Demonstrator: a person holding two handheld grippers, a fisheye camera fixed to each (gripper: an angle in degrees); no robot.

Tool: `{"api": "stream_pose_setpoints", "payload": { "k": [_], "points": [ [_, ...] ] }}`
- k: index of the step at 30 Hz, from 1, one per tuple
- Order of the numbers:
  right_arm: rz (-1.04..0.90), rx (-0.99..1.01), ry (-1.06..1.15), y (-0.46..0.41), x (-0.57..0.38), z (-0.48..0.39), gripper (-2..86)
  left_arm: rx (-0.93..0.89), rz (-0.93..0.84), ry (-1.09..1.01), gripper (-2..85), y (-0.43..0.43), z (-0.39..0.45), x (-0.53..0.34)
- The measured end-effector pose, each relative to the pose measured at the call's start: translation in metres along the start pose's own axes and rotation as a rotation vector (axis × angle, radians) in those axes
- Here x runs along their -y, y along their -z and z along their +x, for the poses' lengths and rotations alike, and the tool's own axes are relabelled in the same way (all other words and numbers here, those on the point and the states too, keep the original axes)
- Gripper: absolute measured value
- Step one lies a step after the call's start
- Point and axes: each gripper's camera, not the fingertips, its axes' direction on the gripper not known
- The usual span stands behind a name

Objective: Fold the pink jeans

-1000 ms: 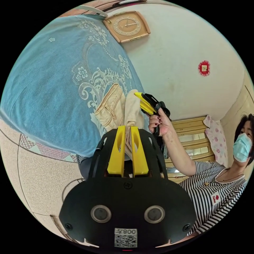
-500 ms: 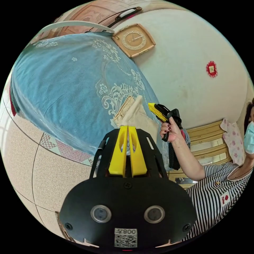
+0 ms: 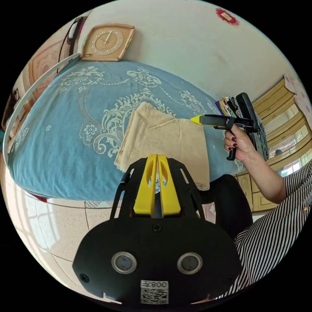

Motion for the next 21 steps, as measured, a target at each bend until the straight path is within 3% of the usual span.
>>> {"api": "stream_pose_setpoints", "payload": {
  "k": [3, 7, 10, 13, 15, 21],
  "points": [
    [-0.119, -0.075, -0.095, -0.025, -0.027, 0.033, 0.2, 0.084, -0.14, -0.021, 0.2, -0.037, 0.014, 0.008],
    [-0.129, -0.015, -0.151, -0.031, -0.029, 0.052, 0.1, 0.04, -0.134, -0.003, 0.3, -0.042, 0.021, 0.012],
    [-0.02, -0.088, -0.079, -0.003, -0.03, 0.042, 0.1, 0.062, -0.048, -0.063, 0.2, -0.028, 0.044, 0.012],
    [0.055, -0.166, -0.152, 0.009, -0.032, 0.067, 0.1, 0.036, -0.084, -0.14, 0.2, -0.043, 0.069, 0.014],
    [-0.006, -0.088, -0.224, -0.006, -0.029, 0.098, 0.1, 0.059, -0.185, -0.156, 0.2, -0.069, 0.076, 0.016],
    [0.089, -0.062, -0.185, 0.031, -0.044, 0.094, 0.1, 0.051, -0.157, -0.181, 0.2, -0.07, 0.095, 0.02]
  ]
}}
